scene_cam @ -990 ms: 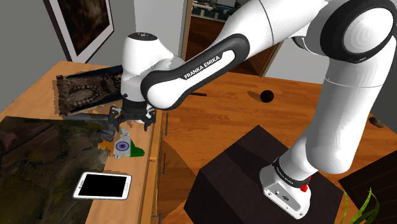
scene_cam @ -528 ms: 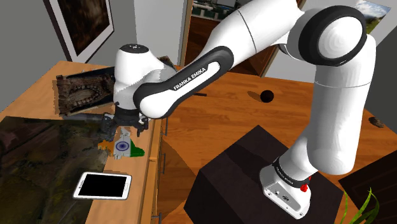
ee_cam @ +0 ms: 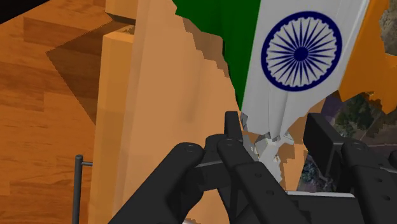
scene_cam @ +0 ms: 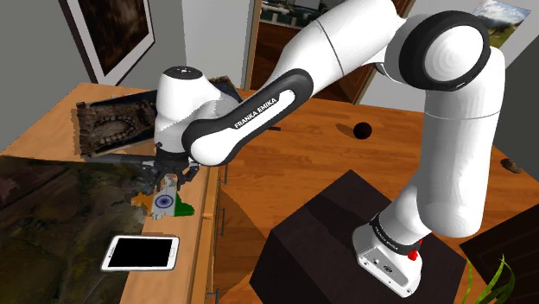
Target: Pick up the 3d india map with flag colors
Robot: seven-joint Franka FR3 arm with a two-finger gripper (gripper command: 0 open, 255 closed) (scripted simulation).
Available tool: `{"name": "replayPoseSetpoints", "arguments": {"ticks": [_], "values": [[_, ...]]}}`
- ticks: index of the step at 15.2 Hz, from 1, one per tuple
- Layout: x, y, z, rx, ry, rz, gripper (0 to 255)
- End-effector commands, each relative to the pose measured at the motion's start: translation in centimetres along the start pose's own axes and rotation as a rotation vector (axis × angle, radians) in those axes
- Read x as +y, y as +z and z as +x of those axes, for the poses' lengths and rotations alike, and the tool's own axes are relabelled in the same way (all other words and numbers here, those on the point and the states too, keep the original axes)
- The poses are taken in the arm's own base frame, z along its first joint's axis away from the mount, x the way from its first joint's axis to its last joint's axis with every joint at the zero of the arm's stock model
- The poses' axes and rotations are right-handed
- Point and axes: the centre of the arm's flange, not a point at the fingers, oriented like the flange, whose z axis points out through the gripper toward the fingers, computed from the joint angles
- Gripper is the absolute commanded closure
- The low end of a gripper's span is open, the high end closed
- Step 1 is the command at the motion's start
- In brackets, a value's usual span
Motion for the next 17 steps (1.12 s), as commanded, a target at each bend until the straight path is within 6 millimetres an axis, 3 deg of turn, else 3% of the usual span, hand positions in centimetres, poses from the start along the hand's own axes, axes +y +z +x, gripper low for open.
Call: {"name": "replayPoseSetpoints", "arguments": {"ticks": [1,6,17], "values": [[0.3,0.5,-0.1,-0.007,0.001,-0.011,255],[0.2,0.5,0.0,-0.007,0.001,-0.011,255],[-0.9,-5.2,-0.2,-0.007,0.001,-0.011,255]]}}
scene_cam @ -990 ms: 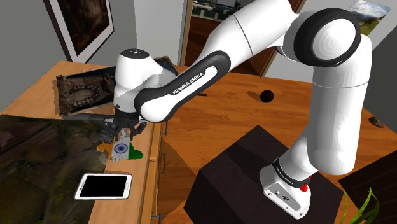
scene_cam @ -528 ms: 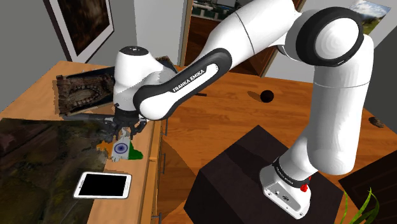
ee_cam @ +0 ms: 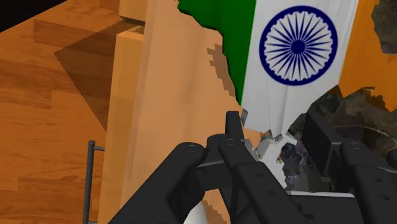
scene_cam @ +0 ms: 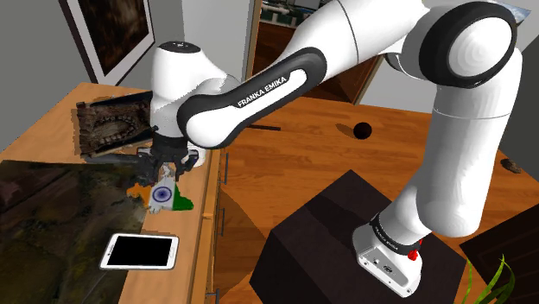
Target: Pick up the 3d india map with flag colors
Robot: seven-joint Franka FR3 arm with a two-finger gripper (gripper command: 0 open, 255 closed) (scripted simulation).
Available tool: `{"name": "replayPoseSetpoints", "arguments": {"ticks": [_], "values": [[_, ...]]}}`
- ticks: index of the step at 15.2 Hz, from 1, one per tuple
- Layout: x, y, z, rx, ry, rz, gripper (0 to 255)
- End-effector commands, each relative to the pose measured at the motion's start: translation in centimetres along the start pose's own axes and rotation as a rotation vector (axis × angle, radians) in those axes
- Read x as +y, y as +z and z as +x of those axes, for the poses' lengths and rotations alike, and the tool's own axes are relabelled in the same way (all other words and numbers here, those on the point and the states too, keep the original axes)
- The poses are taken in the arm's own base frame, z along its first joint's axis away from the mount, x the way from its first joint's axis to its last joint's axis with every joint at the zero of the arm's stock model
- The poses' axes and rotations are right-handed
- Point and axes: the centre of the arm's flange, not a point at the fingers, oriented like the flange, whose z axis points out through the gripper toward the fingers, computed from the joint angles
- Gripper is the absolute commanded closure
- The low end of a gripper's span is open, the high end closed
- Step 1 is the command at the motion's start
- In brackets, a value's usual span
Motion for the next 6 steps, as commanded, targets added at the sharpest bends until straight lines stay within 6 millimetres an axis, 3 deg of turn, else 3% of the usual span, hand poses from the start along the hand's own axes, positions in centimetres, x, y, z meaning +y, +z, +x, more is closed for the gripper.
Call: {"name": "replayPoseSetpoints", "arguments": {"ticks": [1,6], "values": [[0.0,-1.1,0.0,0.0,0.0,0.0,255],[-0.3,-2.8,-0.1,0.0,0.0,0.0,255]]}}
